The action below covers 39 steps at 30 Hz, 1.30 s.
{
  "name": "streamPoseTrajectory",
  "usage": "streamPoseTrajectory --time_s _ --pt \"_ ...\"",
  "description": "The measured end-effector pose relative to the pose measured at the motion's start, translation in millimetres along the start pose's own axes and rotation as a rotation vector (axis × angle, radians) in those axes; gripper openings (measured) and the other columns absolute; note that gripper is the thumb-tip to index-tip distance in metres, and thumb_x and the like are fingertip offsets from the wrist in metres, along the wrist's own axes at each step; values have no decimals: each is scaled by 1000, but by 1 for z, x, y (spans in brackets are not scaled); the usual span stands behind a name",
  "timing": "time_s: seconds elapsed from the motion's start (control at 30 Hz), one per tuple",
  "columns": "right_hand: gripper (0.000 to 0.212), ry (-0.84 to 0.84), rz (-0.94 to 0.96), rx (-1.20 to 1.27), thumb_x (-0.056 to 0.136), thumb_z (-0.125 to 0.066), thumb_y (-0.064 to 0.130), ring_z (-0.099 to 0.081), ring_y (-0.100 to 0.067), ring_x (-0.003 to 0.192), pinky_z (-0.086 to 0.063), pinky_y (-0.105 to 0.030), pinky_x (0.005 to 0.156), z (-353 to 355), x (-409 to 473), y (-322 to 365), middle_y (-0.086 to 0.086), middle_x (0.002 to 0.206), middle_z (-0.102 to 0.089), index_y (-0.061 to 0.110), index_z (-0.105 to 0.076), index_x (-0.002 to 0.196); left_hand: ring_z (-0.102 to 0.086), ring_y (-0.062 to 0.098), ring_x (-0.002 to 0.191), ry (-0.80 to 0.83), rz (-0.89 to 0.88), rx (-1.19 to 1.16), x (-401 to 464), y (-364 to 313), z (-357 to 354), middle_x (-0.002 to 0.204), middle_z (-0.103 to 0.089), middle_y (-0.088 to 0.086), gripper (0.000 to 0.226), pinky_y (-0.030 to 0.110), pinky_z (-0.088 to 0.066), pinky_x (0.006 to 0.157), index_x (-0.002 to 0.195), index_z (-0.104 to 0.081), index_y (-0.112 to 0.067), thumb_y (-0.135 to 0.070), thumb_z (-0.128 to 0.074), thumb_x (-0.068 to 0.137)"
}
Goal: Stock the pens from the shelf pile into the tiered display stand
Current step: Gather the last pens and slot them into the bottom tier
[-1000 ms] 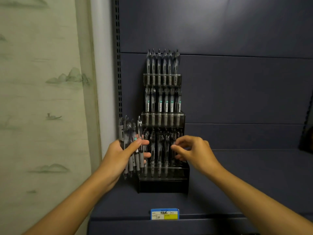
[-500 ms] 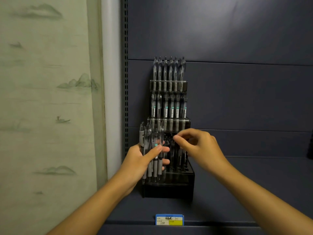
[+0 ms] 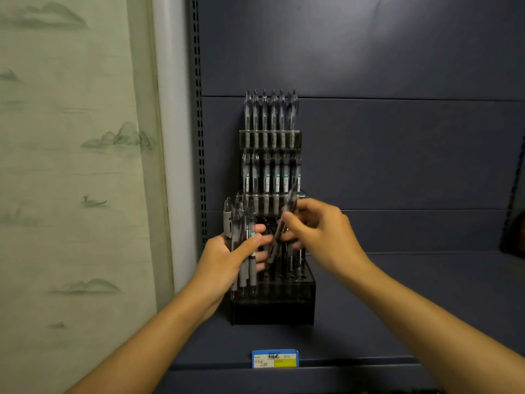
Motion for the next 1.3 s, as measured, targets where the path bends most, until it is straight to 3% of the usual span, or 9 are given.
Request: streamPoseTrajectory --time_s 0.17,0.4,0.67,0.87,1.0,1.17,1.23,1.3 --pt "14 -74 -1 36 99 -59 24 -72 -6 71 -60 -22 68 24 11 0 4 90 -72 19 -63 111 -74 22 97 -54 15 -9 3 -2 21 108 -76 3 25 31 -61 78 118 -66 -18 -21 -60 94" --pt "25 -98 -139 -11 99 -60 24 -73 -9 71 -61 -24 66 34 11 -38 6 89 -72 12 -65 120 -74 23 98 -130 65 -31 3 8 37 111 -75 5 26 33 -61 81 119 -65 -20 -23 -61 94" --pt "15 5 -152 -32 97 -62 23 -73 -12 73 -62 -26 69 21 -1 -52 4 91 -73 22 -69 110 -74 22 98 -110 62 -26 4 8 30 110 -76 2 27 34 -61 82 121 -64 -22 -25 -60 94" --pt "13 80 -155 -141 93 -69 23 -72 -9 70 -61 -25 68 9 -5 -61 5 90 -72 19 -67 105 -74 22 98 -87 65 -24 0 10 31 110 -76 2 27 32 -61 81 120 -64 -22 -25 -59 94" --pt "11 81 -163 -180 88 -74 22 -72 -6 70 -62 -31 68 8 -8 -69 2 81 -74 19 -63 91 -74 22 96 -83 69 -23 -3 10 33 108 -76 3 25 30 -62 77 119 -65 -21 -23 -59 94" --pt "20 -32 -138 -141 83 -78 31 -69 -9 79 -61 -36 67 14 -13 -68 6 86 -70 24 -66 97 -75 23 94 -72 64 8 -7 6 35 106 -76 3 25 29 -61 76 118 -66 -21 -22 -59 94" --pt "13 -90 -100 -125 86 -75 30 -67 -10 75 -60 -38 70 18 -10 -57 7 81 -67 25 -66 94 -75 24 94 -62 71 7 -8 4 36 106 -76 4 24 29 -61 76 118 -66 -20 -21 -59 95" --pt "3 -44 -57 -84 90 -70 28 -66 -9 73 -59 -36 72 16 -8 -42 6 76 -67 27 -69 88 -75 24 94 -42 71 5 -9 2 35 107 -76 4 24 30 -61 76 117 -67 -21 -21 -59 95"
Point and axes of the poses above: each hand's wrist, its own x-axis towards the middle knuckle, its own z-axis out of the back of the hand, y = z × x, the point moved 1 cm from there along x, towards the middle knuckle
